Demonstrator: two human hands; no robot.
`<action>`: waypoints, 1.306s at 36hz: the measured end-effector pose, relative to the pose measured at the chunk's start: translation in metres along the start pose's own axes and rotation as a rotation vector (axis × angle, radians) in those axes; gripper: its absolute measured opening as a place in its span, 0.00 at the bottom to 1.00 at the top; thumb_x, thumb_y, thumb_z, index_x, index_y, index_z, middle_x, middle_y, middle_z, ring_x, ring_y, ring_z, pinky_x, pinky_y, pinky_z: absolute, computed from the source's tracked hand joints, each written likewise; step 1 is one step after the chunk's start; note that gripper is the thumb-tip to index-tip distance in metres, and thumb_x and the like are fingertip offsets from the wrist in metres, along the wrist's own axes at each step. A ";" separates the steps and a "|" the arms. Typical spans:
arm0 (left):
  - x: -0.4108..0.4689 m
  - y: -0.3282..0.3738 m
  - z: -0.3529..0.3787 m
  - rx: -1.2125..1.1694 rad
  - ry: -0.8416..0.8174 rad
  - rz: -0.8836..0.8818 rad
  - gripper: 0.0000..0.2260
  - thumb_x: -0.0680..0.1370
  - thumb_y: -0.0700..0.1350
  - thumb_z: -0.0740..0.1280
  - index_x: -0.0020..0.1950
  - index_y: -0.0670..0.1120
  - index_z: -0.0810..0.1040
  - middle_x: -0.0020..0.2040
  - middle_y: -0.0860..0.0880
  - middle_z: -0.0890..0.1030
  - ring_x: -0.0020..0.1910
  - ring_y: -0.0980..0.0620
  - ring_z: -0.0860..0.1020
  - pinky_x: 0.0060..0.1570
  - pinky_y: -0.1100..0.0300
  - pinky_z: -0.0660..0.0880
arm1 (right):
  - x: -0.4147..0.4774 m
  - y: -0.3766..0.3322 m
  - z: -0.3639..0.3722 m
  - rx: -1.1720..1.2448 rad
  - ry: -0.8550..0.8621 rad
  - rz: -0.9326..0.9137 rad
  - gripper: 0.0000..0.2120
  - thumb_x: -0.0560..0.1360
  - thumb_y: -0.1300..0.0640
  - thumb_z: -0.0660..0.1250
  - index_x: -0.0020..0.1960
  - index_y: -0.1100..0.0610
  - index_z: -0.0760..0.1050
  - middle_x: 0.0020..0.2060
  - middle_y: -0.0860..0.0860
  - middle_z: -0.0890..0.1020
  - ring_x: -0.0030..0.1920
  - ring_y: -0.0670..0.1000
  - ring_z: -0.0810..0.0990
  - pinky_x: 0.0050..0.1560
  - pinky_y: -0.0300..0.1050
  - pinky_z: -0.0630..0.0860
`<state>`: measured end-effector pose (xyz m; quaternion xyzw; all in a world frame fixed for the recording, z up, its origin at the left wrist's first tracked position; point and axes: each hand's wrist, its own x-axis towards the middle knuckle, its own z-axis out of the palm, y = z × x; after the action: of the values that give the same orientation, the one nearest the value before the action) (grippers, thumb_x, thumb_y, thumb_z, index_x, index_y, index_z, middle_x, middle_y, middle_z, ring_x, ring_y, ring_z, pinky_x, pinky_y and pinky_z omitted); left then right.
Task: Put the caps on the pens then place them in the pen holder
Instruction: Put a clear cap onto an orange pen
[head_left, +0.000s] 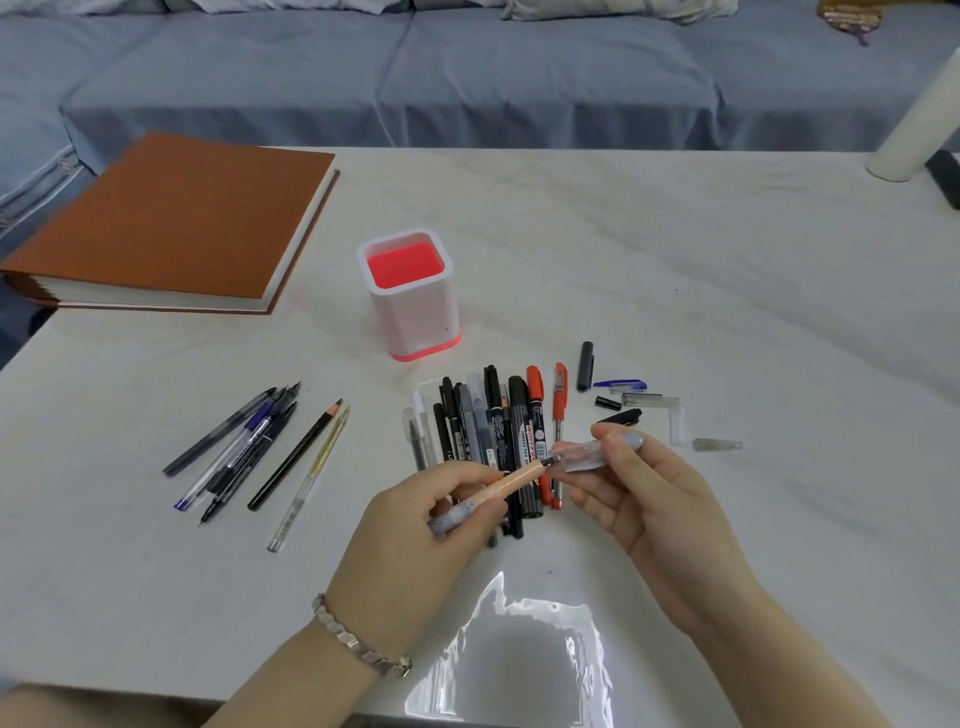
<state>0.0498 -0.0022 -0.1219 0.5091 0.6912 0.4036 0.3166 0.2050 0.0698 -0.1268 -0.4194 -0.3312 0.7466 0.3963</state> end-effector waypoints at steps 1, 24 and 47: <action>0.000 0.000 0.000 0.003 0.002 0.001 0.14 0.70 0.42 0.70 0.39 0.64 0.77 0.41 0.61 0.80 0.38 0.55 0.75 0.36 0.69 0.73 | 0.000 0.000 0.000 0.002 -0.002 0.001 0.06 0.73 0.56 0.60 0.44 0.57 0.74 0.36 0.54 0.86 0.37 0.49 0.85 0.38 0.36 0.81; 0.003 0.024 0.000 -0.424 -0.045 -0.289 0.08 0.69 0.33 0.69 0.33 0.45 0.81 0.22 0.51 0.79 0.18 0.61 0.67 0.19 0.72 0.62 | -0.002 0.003 0.008 -0.278 -0.215 -0.243 0.04 0.69 0.57 0.62 0.42 0.56 0.74 0.38 0.56 0.85 0.40 0.50 0.83 0.47 0.39 0.78; 0.014 -0.090 -0.065 0.762 0.230 -0.186 0.11 0.66 0.35 0.71 0.48 0.39 0.79 0.42 0.39 0.79 0.40 0.38 0.78 0.28 0.53 0.72 | 0.058 0.019 0.045 -0.965 -0.028 -0.362 0.04 0.73 0.57 0.66 0.42 0.48 0.75 0.34 0.48 0.78 0.35 0.47 0.75 0.36 0.29 0.69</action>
<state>-0.0495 -0.0184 -0.1710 0.4770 0.8651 0.1427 0.0610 0.1393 0.1036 -0.1444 -0.4805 -0.7106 0.4335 0.2762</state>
